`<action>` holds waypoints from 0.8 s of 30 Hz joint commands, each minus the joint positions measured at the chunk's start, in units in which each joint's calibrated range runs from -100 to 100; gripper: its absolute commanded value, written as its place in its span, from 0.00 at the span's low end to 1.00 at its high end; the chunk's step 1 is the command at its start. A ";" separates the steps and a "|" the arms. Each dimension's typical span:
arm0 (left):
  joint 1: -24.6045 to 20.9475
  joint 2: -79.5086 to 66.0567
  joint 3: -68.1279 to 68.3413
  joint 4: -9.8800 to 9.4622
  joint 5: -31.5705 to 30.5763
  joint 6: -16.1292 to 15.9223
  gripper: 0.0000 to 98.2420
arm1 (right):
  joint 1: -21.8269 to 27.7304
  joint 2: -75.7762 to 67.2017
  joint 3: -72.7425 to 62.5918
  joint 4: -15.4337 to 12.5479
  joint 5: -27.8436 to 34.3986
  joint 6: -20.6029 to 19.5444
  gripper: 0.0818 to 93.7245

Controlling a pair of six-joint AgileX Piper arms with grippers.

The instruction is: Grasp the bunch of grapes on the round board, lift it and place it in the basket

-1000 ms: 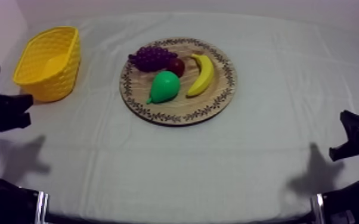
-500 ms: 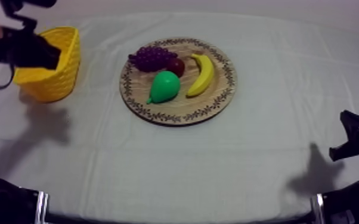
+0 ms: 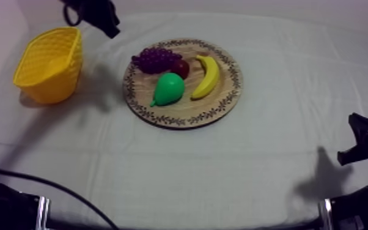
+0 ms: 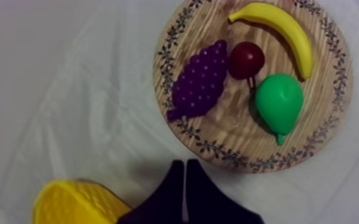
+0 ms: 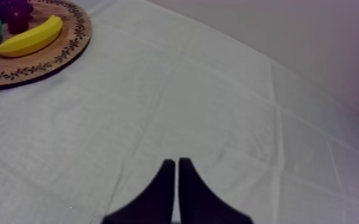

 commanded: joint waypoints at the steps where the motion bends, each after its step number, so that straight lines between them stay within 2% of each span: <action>1: 0.12 8.33 -8.36 -1.15 1.81 -1.51 0.00 | 0.02 0.00 0.00 -0.01 0.02 -0.03 0.00; 6: 0.18 15.62 -13.95 -2.90 3.40 -4.46 0.00 | -0.01 0.00 0.00 -0.01 0.02 -0.03 0.00; 13: 0.17 24.85 -23.56 -2.45 4.08 -8.58 0.00 | -0.06 0.00 0.00 -0.01 0.02 -0.03 0.00; 21: 1.14 30.80 -30.75 -2.67 5.54 -8.79 0.00 | -0.06 0.00 0.00 -0.01 0.02 -0.03 0.00; 24: 1.18 31.08 -31.23 -3.03 5.72 -8.03 0.07 | -0.06 0.00 0.00 -0.01 0.02 -0.03 0.00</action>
